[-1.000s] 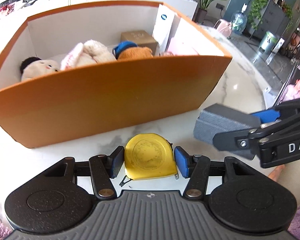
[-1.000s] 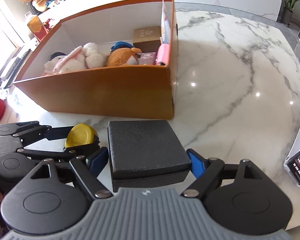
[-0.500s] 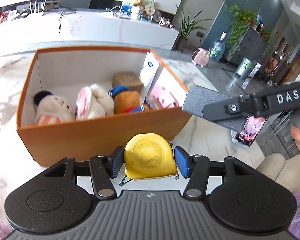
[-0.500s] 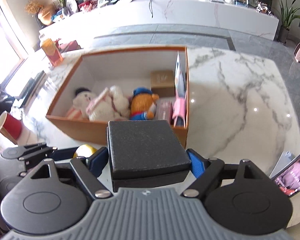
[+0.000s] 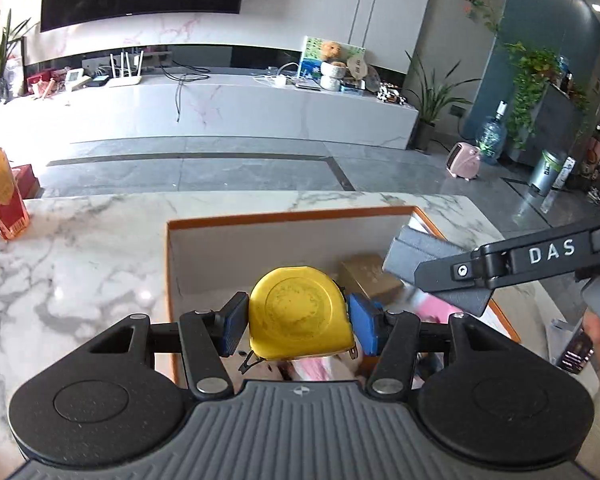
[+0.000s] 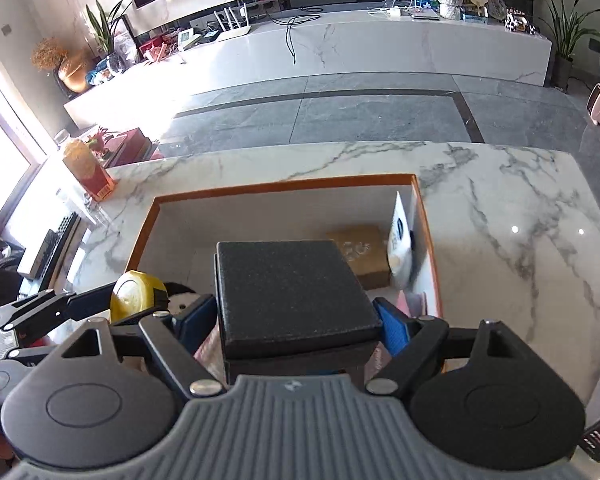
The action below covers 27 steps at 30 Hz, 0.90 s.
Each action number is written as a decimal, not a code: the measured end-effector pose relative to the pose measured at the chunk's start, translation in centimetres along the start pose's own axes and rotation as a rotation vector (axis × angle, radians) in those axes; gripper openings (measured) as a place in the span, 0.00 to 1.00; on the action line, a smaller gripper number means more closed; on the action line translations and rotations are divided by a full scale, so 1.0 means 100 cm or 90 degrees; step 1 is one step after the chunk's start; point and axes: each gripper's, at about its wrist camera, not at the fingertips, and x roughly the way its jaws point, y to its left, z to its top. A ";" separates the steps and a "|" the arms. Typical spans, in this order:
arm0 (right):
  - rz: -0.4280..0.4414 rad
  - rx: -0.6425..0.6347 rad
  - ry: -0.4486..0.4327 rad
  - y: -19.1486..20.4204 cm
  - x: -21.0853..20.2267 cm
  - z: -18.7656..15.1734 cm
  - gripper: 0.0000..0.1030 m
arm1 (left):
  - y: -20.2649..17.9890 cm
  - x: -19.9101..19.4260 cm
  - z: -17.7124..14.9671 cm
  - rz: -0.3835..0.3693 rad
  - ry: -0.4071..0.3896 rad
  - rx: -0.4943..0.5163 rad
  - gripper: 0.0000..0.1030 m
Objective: Organize objects
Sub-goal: 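Lower the grey box and tape measure into the box and release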
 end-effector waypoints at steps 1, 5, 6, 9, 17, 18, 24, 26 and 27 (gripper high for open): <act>0.006 0.013 0.005 0.001 0.012 0.006 0.82 | 0.005 0.004 0.004 0.005 -0.004 -0.008 0.62; 0.005 0.038 0.032 0.009 0.063 0.025 0.82 | 0.021 0.017 0.015 0.002 -0.020 -0.043 0.62; 0.003 0.041 0.035 0.012 0.075 0.029 0.82 | 0.025 0.021 0.015 0.001 -0.023 -0.049 0.62; 0.001 0.043 0.035 0.018 0.101 0.037 0.82 | 0.033 0.029 0.014 0.003 -0.027 -0.057 0.62; -0.045 0.028 0.044 0.024 0.144 0.037 0.81 | 0.040 0.042 0.011 0.017 -0.007 -0.059 0.61; -0.048 0.031 0.047 0.022 0.149 0.036 0.81 | 0.040 0.043 0.011 0.018 -0.006 -0.058 0.61; -0.054 0.039 0.058 0.018 0.172 0.031 0.82 | 0.036 0.043 0.010 0.004 -0.001 -0.055 0.62; -0.045 0.046 0.062 0.016 0.176 0.030 0.81 | 0.034 0.043 0.009 0.008 -0.001 -0.051 0.62; -0.042 0.045 0.064 0.015 0.176 0.029 0.81 | 0.034 0.043 0.008 0.008 0.000 -0.050 0.62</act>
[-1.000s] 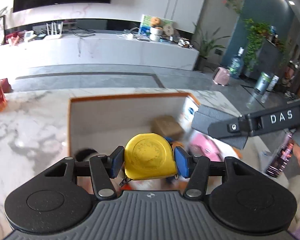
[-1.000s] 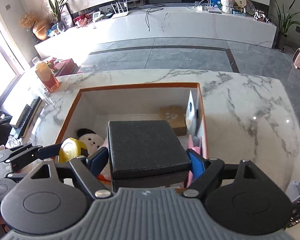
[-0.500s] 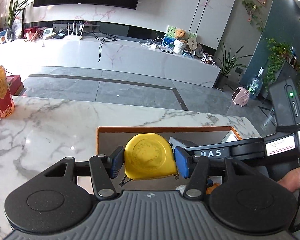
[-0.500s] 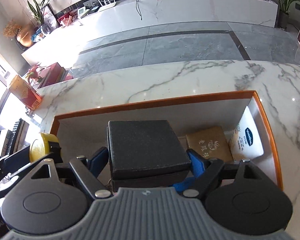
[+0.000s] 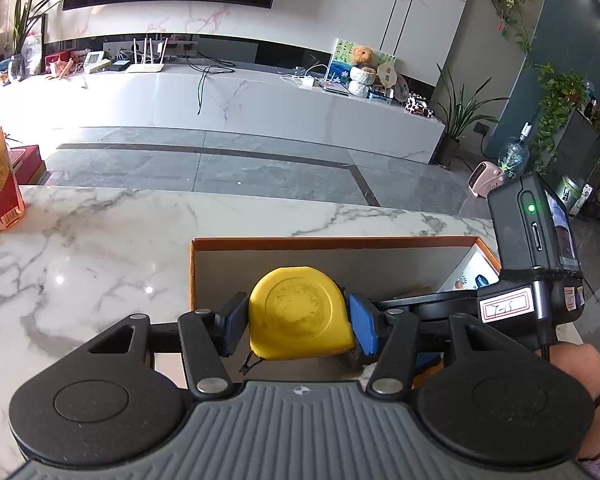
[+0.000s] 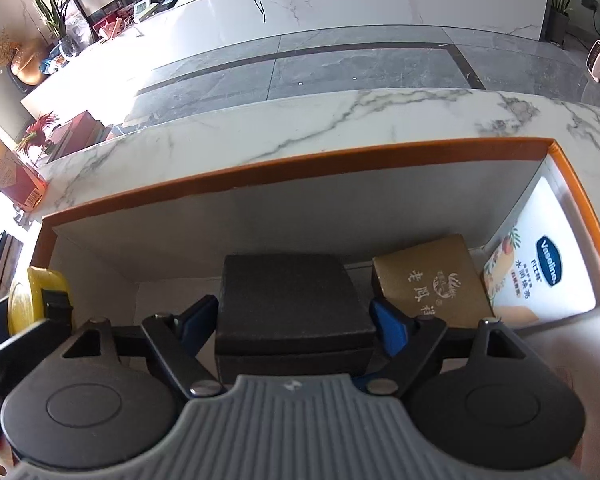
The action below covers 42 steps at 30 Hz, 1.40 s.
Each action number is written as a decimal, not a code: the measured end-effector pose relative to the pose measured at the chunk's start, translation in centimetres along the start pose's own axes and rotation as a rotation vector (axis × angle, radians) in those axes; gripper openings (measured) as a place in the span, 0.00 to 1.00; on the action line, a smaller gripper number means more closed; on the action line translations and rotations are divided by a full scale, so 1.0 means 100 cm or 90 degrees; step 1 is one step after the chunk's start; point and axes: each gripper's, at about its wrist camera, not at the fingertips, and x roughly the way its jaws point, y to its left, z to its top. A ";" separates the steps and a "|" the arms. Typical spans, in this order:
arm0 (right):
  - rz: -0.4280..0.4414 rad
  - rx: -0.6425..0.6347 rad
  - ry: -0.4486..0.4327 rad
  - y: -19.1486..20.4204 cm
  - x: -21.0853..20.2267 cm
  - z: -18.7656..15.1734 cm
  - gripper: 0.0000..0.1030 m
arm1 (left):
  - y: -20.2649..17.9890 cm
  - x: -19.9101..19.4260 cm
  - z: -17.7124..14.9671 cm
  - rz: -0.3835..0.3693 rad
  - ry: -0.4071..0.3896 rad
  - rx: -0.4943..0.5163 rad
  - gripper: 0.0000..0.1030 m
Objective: Organize objects
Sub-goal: 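Lower the grey box and tape measure into the box and release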
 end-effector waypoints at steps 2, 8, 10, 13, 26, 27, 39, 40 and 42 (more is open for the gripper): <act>0.005 -0.002 0.004 -0.003 -0.003 -0.001 0.82 | 0.002 0.000 -0.001 0.002 0.002 -0.003 0.62; 0.032 0.005 -0.007 -0.014 -0.030 -0.006 0.82 | 0.003 0.001 -0.001 -0.006 0.007 -0.003 0.62; 0.038 0.006 -0.008 -0.015 -0.037 -0.009 0.74 | -0.001 0.001 -0.002 -0.012 0.009 0.004 0.62; 0.038 -0.009 0.001 -0.010 -0.037 -0.015 0.54 | -0.005 0.002 -0.004 -0.018 0.009 0.013 0.62; -0.025 -0.048 -0.067 -0.016 -0.070 -0.045 0.46 | -0.027 0.022 -0.008 0.022 0.033 0.096 0.62; -0.034 -0.049 -0.071 -0.019 -0.072 -0.047 0.46 | -0.030 0.026 -0.008 0.032 0.039 0.110 0.62; -0.065 -0.051 -0.077 -0.037 -0.075 -0.054 0.47 | -0.042 0.065 -0.018 0.138 0.115 0.217 0.62; -0.069 -0.054 -0.076 -0.036 -0.074 -0.054 0.47 | -0.040 0.063 -0.017 0.131 0.109 0.210 0.62; -0.071 -0.057 -0.075 -0.033 -0.072 -0.054 0.48 | -0.038 0.060 -0.017 0.132 0.099 0.205 0.62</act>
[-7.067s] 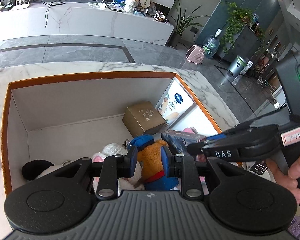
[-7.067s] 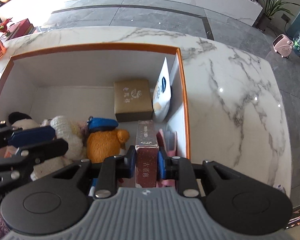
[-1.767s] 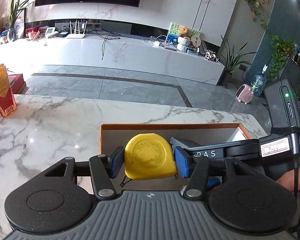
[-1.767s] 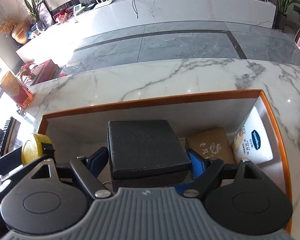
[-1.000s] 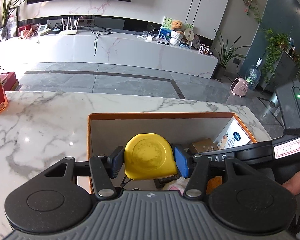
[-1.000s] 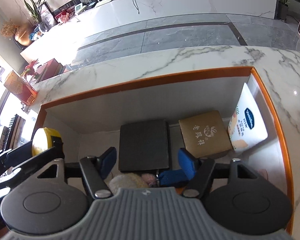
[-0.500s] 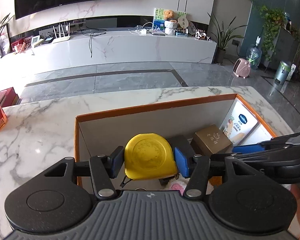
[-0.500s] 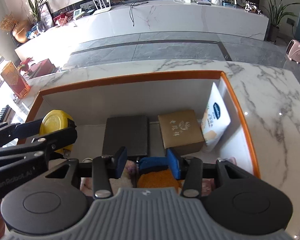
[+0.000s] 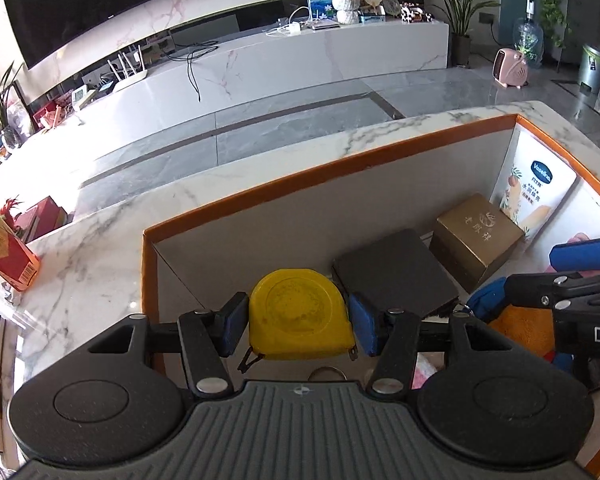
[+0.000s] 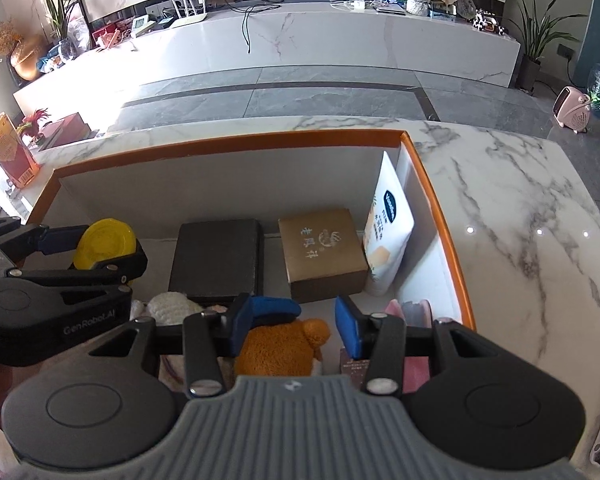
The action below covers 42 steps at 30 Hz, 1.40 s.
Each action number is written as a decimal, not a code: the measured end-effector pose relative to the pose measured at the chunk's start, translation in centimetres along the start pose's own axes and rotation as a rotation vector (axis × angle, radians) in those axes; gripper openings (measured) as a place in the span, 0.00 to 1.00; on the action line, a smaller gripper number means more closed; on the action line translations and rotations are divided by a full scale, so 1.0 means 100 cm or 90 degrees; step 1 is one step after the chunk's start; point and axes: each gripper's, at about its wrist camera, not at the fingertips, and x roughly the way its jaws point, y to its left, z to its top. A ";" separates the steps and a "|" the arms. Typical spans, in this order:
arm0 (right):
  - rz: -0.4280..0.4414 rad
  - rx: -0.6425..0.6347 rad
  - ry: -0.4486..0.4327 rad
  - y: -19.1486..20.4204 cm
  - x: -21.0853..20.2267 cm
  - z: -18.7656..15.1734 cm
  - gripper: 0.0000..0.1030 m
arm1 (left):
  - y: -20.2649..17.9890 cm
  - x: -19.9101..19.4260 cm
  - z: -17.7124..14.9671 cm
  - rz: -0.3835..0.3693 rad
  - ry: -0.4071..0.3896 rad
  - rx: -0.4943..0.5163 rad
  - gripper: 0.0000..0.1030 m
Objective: Organize objects
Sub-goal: 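Lower the grey box and tape measure into the box and release, then open both grippers and withdraw them up from the box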
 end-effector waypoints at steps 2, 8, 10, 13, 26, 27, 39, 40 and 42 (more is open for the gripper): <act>-0.001 -0.001 0.002 0.001 0.001 -0.001 0.49 | -0.002 0.001 0.000 0.008 0.010 0.008 0.62; -0.002 -0.004 0.005 0.005 0.000 -0.005 0.53 | -0.004 0.004 0.000 -0.010 0.026 0.018 0.55; -0.003 -0.008 0.007 0.006 0.000 -0.007 0.53 | 0.000 0.004 -0.001 -0.021 0.031 0.004 0.55; -0.004 -0.012 0.009 0.008 -0.001 -0.008 0.54 | 0.002 0.003 -0.002 -0.031 0.029 -0.003 0.55; -0.006 -0.017 -0.018 0.010 -0.028 -0.011 0.64 | 0.017 -0.036 -0.008 -0.036 -0.072 -0.077 0.58; -0.006 -0.018 -0.022 0.010 -0.033 -0.012 0.64 | 0.019 -0.042 -0.009 -0.038 -0.082 -0.092 0.59; 0.001 -0.042 -0.131 0.020 -0.123 -0.030 0.75 | 0.027 -0.130 -0.030 -0.065 -0.207 -0.190 0.68; 0.004 -0.042 -0.139 0.021 -0.131 -0.032 0.75 | 0.024 -0.136 -0.033 -0.062 -0.215 -0.187 0.70; 0.008 -0.040 -0.156 0.021 -0.145 -0.037 0.78 | 0.020 -0.148 -0.036 -0.056 -0.229 -0.175 0.73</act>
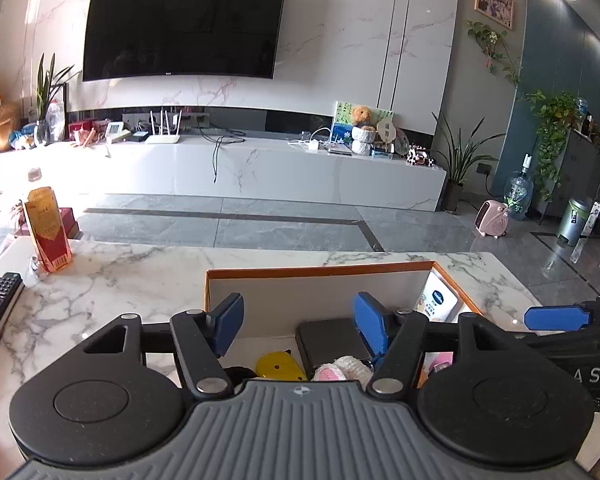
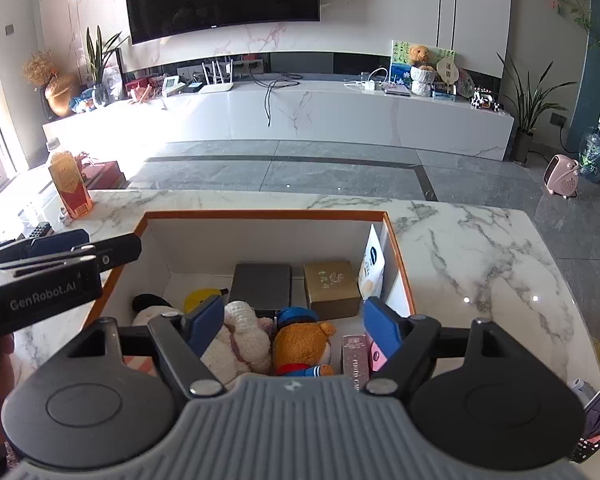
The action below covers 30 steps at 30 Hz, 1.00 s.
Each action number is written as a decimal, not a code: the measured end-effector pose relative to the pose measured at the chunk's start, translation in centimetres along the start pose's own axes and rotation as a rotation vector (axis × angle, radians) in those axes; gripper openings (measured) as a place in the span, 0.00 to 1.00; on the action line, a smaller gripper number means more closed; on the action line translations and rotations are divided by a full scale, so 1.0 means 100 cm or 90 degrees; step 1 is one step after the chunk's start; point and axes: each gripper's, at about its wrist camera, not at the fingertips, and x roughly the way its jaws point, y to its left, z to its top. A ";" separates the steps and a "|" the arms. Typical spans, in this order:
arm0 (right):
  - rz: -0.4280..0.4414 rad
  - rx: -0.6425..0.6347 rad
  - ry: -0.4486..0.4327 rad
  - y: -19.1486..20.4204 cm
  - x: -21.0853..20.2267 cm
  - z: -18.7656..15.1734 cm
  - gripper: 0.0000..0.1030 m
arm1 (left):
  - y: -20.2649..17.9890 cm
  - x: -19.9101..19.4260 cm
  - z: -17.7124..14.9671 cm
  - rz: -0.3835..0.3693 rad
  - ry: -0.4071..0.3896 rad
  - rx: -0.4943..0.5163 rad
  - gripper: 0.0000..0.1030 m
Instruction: Organize objects
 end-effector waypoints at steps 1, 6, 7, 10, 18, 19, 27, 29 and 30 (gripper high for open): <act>0.000 0.002 -0.009 0.000 -0.008 -0.001 0.78 | -0.003 -0.006 0.000 0.000 -0.005 0.005 0.75; -0.004 0.007 -0.050 -0.001 -0.042 -0.011 0.82 | -0.013 -0.033 -0.004 0.008 -0.030 0.012 0.77; -0.003 0.007 -0.056 -0.002 -0.049 -0.014 0.83 | -0.015 -0.038 -0.005 0.009 -0.038 0.011 0.79; -0.001 0.006 -0.074 -0.004 -0.066 -0.023 0.88 | -0.021 -0.050 -0.009 0.019 -0.066 0.015 0.90; -0.010 0.008 -0.100 -0.012 -0.098 -0.044 0.95 | -0.036 -0.070 -0.019 0.046 -0.095 -0.002 0.90; -0.011 0.010 -0.103 -0.012 -0.100 -0.046 0.96 | -0.036 -0.072 -0.020 0.050 -0.097 -0.005 0.90; -0.017 0.006 -0.091 -0.017 -0.107 -0.070 0.97 | -0.041 -0.074 -0.034 0.060 -0.067 -0.008 0.90; -0.021 0.000 -0.088 -0.016 -0.106 -0.074 0.97 | -0.044 -0.072 -0.038 0.064 -0.055 -0.001 0.90; -0.022 -0.003 -0.086 -0.016 -0.106 -0.076 0.97 | -0.045 -0.072 -0.040 0.067 -0.049 0.002 0.90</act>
